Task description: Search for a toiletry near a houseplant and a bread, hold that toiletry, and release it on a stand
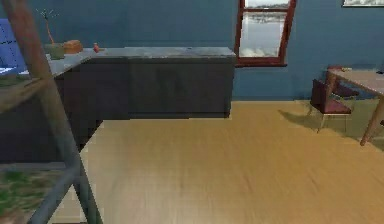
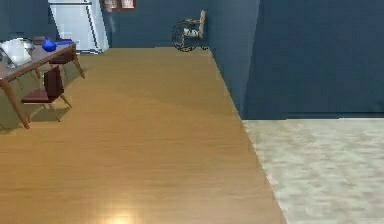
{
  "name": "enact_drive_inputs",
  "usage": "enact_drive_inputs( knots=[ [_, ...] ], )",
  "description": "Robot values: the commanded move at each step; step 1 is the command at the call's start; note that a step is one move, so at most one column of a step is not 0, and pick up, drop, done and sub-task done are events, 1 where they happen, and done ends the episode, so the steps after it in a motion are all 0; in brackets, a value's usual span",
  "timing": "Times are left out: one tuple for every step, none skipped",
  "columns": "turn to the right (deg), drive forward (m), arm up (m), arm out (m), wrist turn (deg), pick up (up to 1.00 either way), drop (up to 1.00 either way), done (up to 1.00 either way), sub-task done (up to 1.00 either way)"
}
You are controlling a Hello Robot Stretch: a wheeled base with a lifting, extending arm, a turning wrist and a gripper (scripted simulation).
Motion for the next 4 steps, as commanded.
enact_drive_inputs(
  knots=[
    [0.0,1.0,0.0,0.0,0.0,0.0,0.0,0.0,0.0],
    [-33.0,0.0,0.0,0.0,0.0,0.0,0.0,0.0,0.0],
    [0.0,1.0,0.0,0.0,0.0,0.0,0.0,0.0,0.0],
    [-3.0,0.0,0.0,0.0,0.0,0.0,0.0,0.0,0.0]
  ],
)
